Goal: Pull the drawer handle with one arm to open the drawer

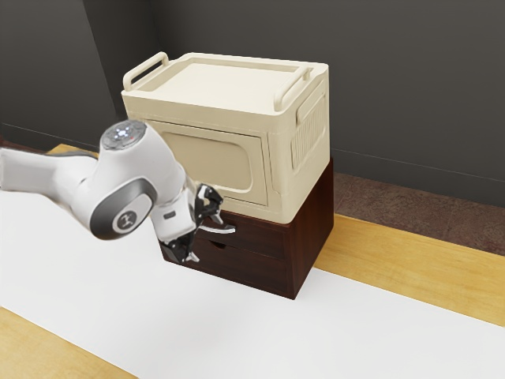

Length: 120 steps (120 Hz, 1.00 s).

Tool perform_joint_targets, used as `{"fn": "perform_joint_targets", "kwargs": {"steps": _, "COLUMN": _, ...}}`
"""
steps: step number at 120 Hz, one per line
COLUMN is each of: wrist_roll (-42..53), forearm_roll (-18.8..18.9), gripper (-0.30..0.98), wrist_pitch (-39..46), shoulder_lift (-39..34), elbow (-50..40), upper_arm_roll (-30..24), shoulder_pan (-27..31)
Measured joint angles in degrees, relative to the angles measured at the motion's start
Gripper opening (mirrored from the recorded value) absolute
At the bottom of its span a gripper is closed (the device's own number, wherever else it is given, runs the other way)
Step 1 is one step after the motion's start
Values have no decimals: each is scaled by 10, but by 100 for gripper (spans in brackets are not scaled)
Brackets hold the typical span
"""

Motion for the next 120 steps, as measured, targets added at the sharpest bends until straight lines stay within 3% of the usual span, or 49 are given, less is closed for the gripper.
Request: {"fn": "perform_joint_targets", "kwargs": {"steps": 120, "wrist_roll": 20, "forearm_roll": -11, "gripper": 68, "wrist_pitch": 55, "shoulder_lift": 24, "elbow": -17, "upper_arm_roll": 5, "shoulder_pan": 19}}
